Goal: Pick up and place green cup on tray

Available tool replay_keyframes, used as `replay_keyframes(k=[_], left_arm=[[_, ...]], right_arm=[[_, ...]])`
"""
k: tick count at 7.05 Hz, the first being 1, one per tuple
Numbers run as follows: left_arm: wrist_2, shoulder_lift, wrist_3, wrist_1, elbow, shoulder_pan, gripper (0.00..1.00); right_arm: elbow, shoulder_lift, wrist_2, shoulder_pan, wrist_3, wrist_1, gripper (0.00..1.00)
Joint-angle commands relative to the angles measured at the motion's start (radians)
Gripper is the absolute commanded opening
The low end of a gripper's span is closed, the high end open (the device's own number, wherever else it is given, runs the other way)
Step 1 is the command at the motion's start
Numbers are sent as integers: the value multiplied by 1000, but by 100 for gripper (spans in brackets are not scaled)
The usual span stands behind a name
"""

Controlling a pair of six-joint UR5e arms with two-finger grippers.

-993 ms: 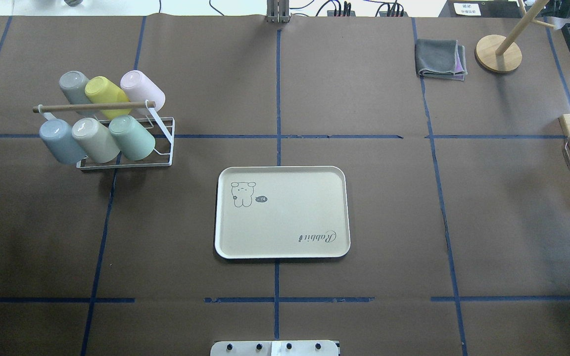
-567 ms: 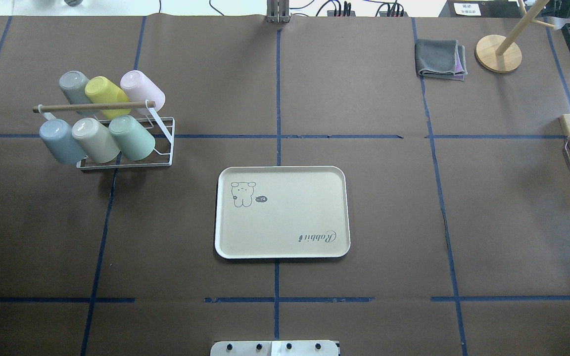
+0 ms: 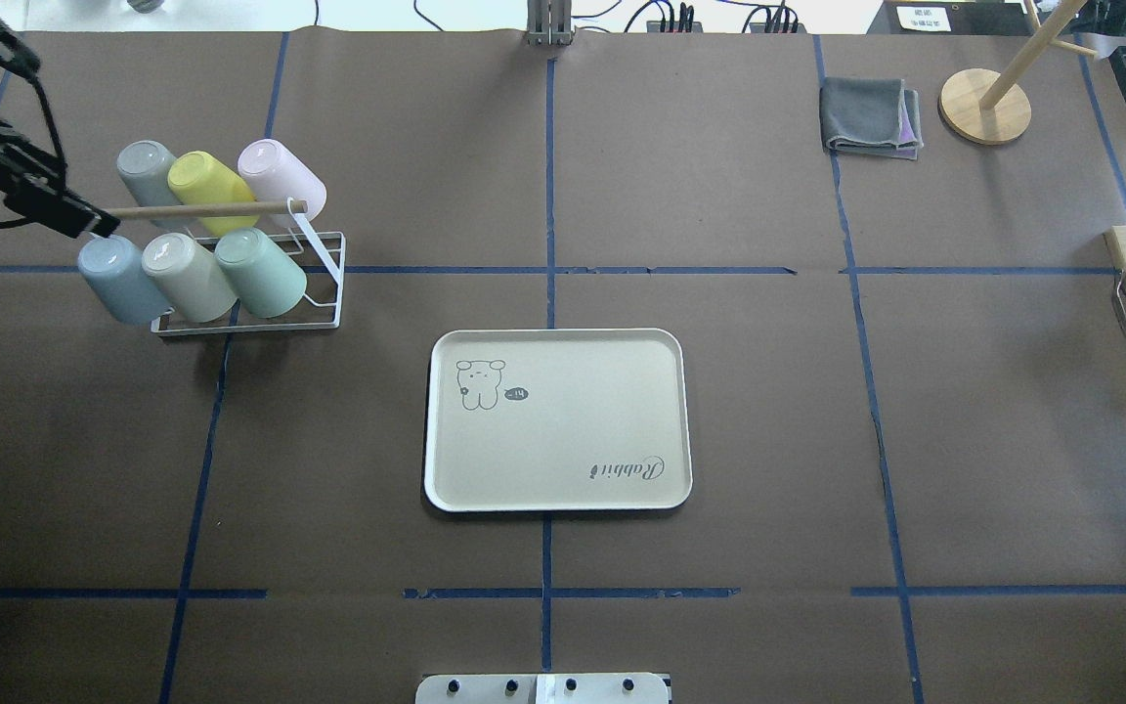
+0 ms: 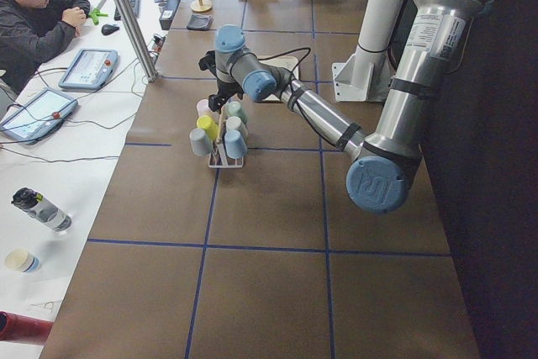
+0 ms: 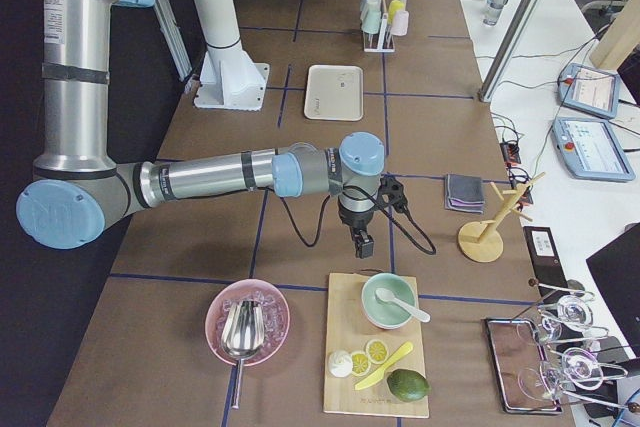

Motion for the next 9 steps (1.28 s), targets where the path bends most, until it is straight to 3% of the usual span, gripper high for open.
replay_keyframes(k=[1,2,4,5,7,9], left_arm=[[39,-63,8,58,-2,99,100],[119,-82,55,85,-6,141,100],[414,-201,338,438,-58,196,100],[520,-242,382,523,-62,243,100],[695,-255,422,593,-63,354,100],[744,-383,475,828,-56,397,100]], right_arm=[[0,-2,0,1,0,1,99],[0,-4,-2,1,0,1,99],[0,-5,-2,-1,0,1,99],[0,-7,0,-1,0,1,99],[-1,-8,-2,-1,0,1,99],[-3,-8,0,-1,2,1,99]])
